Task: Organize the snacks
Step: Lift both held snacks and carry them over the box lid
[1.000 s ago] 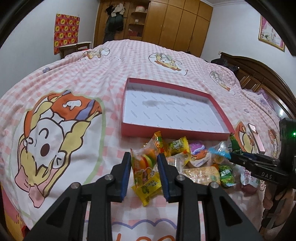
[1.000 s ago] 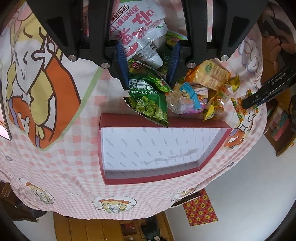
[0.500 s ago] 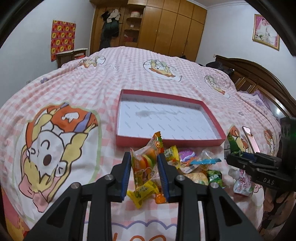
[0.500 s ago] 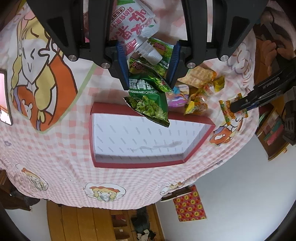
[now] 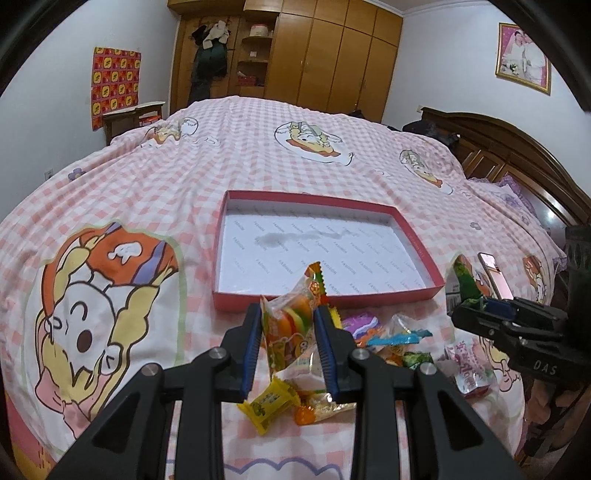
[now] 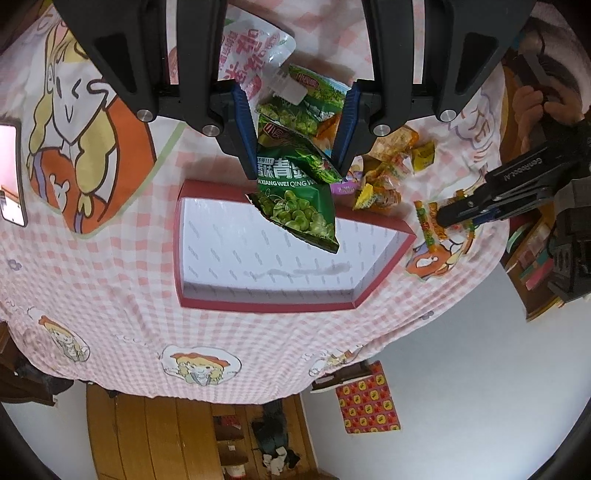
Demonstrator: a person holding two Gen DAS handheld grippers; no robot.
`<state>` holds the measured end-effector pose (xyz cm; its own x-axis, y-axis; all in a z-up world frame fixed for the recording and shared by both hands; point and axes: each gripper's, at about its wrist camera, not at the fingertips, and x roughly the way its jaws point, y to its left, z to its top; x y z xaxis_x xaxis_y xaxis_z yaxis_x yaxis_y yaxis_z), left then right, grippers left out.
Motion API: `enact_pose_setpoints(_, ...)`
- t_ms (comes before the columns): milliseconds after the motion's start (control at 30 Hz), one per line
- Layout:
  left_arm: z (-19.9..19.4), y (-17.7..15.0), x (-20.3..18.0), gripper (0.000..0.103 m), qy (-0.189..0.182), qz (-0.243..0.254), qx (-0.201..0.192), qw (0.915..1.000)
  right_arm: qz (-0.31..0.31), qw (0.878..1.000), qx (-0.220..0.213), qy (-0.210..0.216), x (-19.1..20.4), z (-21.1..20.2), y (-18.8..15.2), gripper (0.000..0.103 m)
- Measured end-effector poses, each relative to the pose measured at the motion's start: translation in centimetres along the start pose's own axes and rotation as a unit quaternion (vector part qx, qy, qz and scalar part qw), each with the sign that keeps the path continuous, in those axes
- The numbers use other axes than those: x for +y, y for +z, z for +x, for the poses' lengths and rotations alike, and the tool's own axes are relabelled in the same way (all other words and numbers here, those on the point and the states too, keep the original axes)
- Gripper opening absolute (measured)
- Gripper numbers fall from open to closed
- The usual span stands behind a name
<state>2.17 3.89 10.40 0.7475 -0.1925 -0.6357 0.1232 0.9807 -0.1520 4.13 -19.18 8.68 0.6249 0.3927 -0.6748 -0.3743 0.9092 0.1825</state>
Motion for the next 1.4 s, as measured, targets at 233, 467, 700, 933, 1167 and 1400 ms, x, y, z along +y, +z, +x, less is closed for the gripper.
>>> enact_pose_setpoints(233, 0.6, 1.2, -0.6, 0.030, -0.001, 0.011, -0.006, 0.9999, -0.010, 1.000, -0.007, 0.002, 0.2, 0.0, 0.9, 0.041)
enact_pose_setpoints(467, 1.4, 2.4, -0.8, 0.030, 0.004, 0.017, -0.006, 0.9998, -0.015, 1.000, -0.010, -0.001, 0.0, 0.2, 1.9, 0.041)
enact_pose_setpoints(700, 3.0, 4.5, -0.8, 0.030, 0.012, 0.024, -0.008, 0.9996, -0.019, 1.000, -0.009, -0.013, -0.7, 1.0, 3.4, 0.041)
enact_pose_setpoints(933, 5.1, 6.3, -0.9, 0.030, 0.020, 0.025, -0.005, 0.9995, -0.008, 1.000, 0.002, -0.018, -2.1, 2.3, 4.9, 0.041)
enact_pose_setpoints(1167, 7.8, 7.5, -0.6, 0.030, 0.032, 0.027, -0.002, 0.9991, -0.003, 1.000, 0.007, -0.028, -3.4, 3.9, 6.3, 0.041)
enact_pose_setpoints(1400, 11.3, 8.3, 0.2, 0.030, 0.046, 0.026, 0.005, 0.9986, -0.002, 0.999, 0.015, -0.036, -4.6, 6.3, 8.2, 0.041)
